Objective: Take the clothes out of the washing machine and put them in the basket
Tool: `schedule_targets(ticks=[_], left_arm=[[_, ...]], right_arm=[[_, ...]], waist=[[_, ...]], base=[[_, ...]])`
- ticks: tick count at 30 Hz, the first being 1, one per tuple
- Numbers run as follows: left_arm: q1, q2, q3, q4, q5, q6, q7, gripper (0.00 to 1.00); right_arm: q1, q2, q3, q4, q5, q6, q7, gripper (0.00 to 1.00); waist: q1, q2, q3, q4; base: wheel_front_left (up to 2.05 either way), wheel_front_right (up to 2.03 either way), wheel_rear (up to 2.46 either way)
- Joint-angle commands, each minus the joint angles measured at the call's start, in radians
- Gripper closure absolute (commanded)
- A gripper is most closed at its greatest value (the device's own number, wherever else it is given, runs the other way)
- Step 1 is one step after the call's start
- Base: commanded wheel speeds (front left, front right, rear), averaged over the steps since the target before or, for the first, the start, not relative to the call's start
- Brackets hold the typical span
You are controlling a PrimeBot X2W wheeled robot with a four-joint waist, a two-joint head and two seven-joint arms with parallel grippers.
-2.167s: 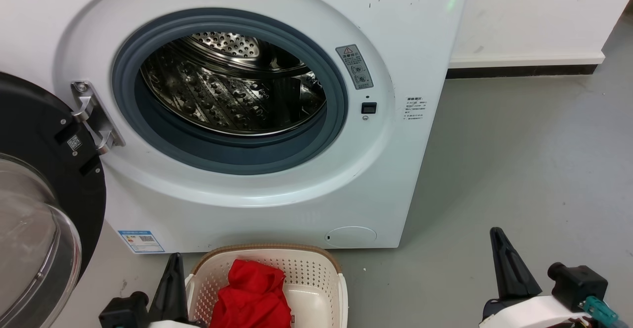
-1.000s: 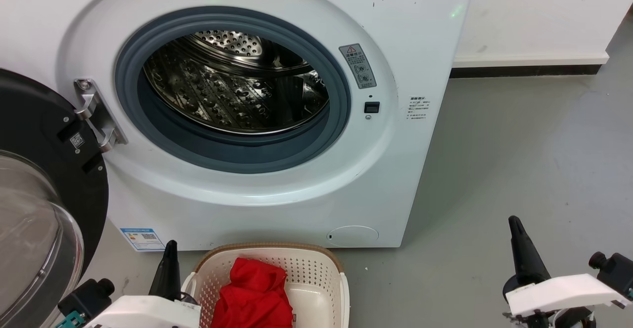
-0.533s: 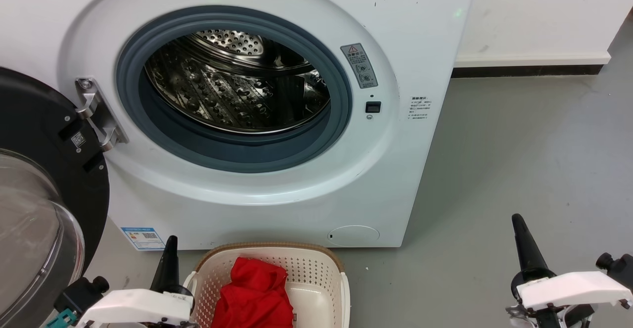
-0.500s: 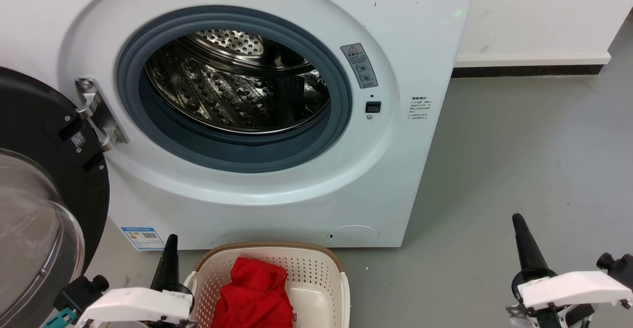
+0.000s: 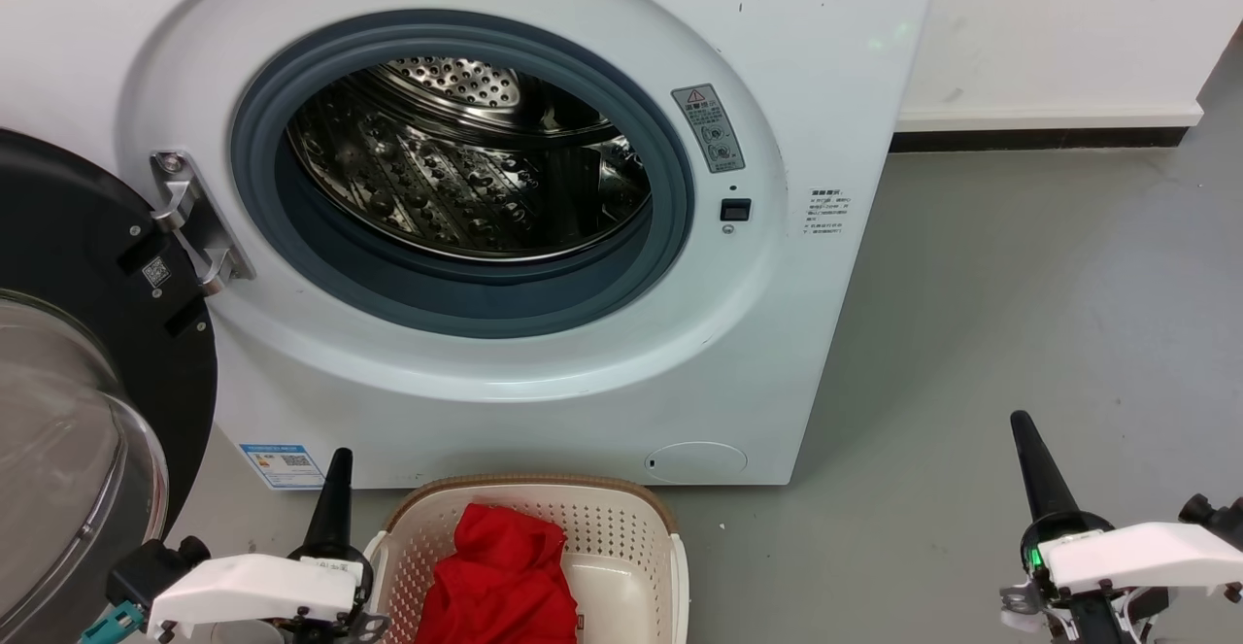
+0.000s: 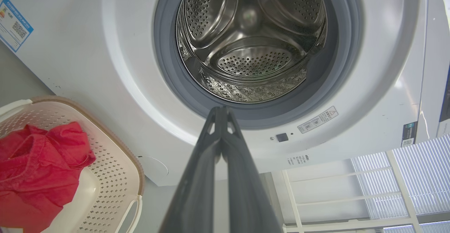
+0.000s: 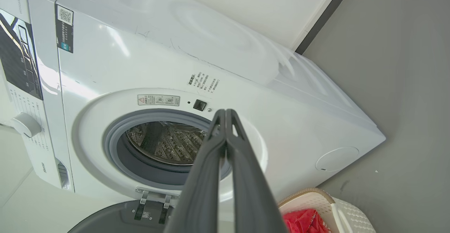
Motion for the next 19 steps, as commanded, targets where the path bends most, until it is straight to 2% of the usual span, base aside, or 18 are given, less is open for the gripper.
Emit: schedule_targets(ticks=[1, 19], left_arm=[[-0.024, 0.0, 0.007, -0.003, -0.03, -0.006, 0.007, 1.0], [-0.05, 0.0, 0.018, 0.016, -0.194, -0.021, 0.047, 1.0]], right_arm=[[-0.028, -0.006, -0.006, -0.005, 0.031, 0.0, 0.008, 1.0], [-0.044, -0.004, -0.024, 0.005, 0.193, 0.0, 0.05, 1.0]], waist=[[-0.0001, 0.0, 0.0, 0.0], [-0.0001, 0.0, 0.002, 0.004]], base=[[0.0, 0.0, 0.0], [0.0, 0.0, 0.0]])
